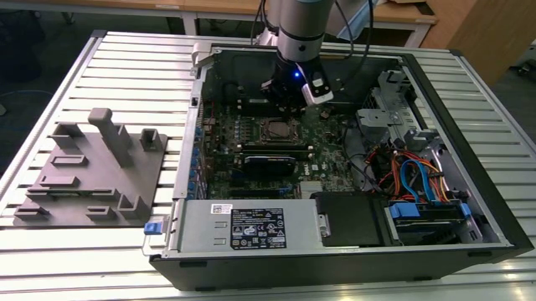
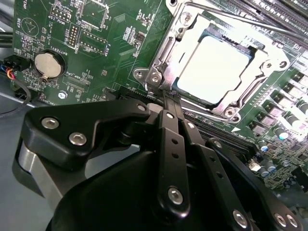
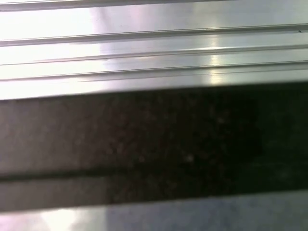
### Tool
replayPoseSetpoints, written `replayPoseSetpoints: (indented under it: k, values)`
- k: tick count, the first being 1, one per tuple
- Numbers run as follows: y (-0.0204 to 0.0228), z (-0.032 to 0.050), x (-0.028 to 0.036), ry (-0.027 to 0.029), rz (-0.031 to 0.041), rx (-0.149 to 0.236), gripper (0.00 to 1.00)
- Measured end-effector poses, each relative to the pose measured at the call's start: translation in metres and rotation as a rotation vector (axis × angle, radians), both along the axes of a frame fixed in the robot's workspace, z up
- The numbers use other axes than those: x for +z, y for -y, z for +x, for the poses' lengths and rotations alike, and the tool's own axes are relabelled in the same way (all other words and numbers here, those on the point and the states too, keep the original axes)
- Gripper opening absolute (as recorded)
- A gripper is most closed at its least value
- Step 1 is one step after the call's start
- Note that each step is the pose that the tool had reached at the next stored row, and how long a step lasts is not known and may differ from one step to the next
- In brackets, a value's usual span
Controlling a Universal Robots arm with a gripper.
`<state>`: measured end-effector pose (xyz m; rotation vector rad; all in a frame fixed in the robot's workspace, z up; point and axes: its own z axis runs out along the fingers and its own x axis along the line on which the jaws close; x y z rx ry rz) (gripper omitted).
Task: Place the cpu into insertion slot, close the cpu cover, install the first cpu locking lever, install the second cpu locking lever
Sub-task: 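Install the first cpu locking lever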
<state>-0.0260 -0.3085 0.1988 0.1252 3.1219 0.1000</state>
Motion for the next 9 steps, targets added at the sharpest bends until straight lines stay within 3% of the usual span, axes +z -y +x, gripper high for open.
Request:
replayPoseSetpoints:
  k: [9]
  values:
    - [0.0,0.0002,-0.0009,0.0002,-0.0031,0.0,0.1]
